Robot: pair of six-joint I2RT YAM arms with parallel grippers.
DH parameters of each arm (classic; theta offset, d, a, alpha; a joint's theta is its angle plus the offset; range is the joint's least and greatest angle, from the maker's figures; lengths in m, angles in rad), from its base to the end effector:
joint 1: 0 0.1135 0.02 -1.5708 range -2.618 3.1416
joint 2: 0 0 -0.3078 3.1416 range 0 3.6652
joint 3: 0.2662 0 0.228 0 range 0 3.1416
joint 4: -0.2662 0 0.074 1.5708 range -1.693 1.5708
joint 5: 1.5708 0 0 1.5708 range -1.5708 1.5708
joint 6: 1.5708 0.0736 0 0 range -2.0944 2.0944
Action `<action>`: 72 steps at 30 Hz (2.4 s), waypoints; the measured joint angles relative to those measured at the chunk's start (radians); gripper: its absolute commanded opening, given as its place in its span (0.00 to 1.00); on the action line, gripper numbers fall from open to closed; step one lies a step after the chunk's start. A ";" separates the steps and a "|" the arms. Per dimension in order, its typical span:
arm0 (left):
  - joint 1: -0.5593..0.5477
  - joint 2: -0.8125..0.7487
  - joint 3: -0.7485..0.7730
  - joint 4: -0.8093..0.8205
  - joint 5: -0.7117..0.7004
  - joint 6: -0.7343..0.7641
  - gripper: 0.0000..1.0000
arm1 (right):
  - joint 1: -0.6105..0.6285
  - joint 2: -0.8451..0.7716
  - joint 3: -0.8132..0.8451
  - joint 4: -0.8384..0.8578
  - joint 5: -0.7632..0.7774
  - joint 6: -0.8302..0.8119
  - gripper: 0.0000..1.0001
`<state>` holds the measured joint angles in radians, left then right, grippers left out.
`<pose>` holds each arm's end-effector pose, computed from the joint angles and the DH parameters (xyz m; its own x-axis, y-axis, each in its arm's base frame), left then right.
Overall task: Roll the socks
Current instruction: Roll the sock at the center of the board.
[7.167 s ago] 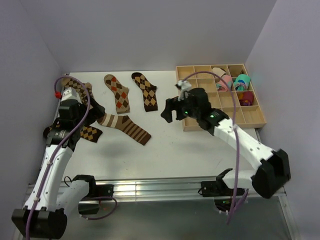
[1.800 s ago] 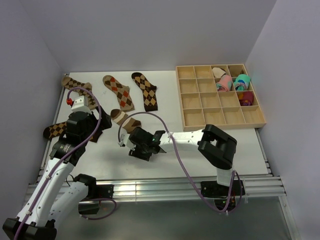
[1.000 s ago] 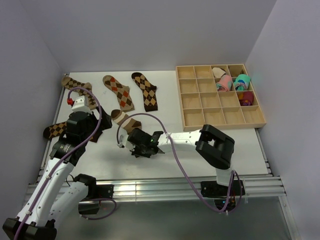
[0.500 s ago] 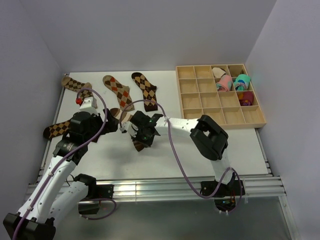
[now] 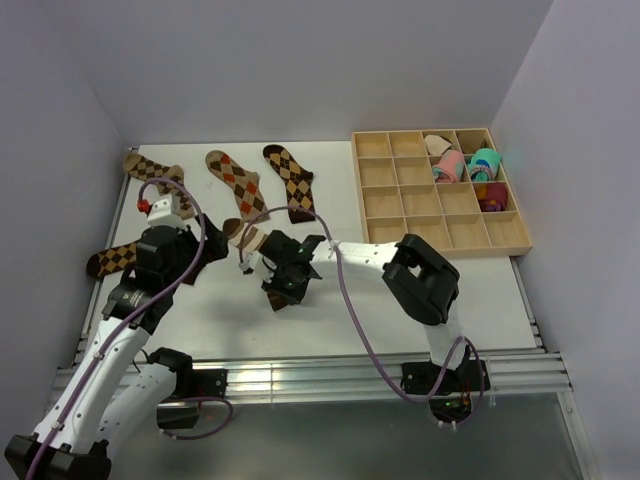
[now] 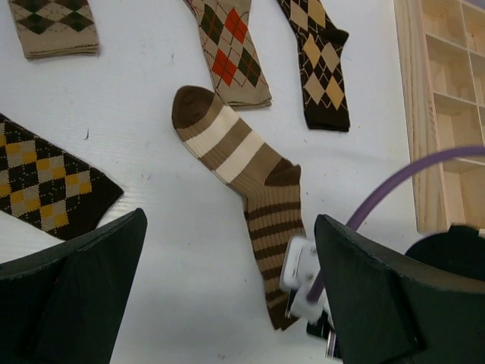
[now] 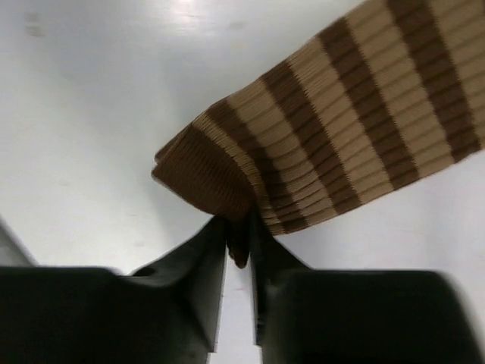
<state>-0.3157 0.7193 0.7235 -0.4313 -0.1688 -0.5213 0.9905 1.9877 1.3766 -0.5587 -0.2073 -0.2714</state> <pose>0.1384 -0.0322 0.3165 -0.4215 -0.3788 -0.8239 -0.0567 0.9178 -0.3929 0.2155 0.3564 0.1834 -0.2551 -0.8676 -0.4268 -0.9662 0.2458 0.0779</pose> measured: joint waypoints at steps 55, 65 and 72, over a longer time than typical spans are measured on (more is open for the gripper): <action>0.058 -0.032 0.000 0.006 0.011 -0.017 0.99 | -0.182 0.180 0.256 0.142 0.213 0.411 0.43; 0.055 0.017 -0.002 0.043 0.212 0.037 0.99 | -0.154 -0.190 -0.004 0.202 0.149 0.333 0.43; 0.036 0.021 -0.002 0.044 0.201 0.036 0.99 | -0.021 -0.342 -0.240 0.281 0.140 0.198 0.45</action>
<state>-0.2794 0.7399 0.7219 -0.3870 0.0319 -0.4850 0.9699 1.6459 1.1362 -0.2779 -0.0677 -0.0738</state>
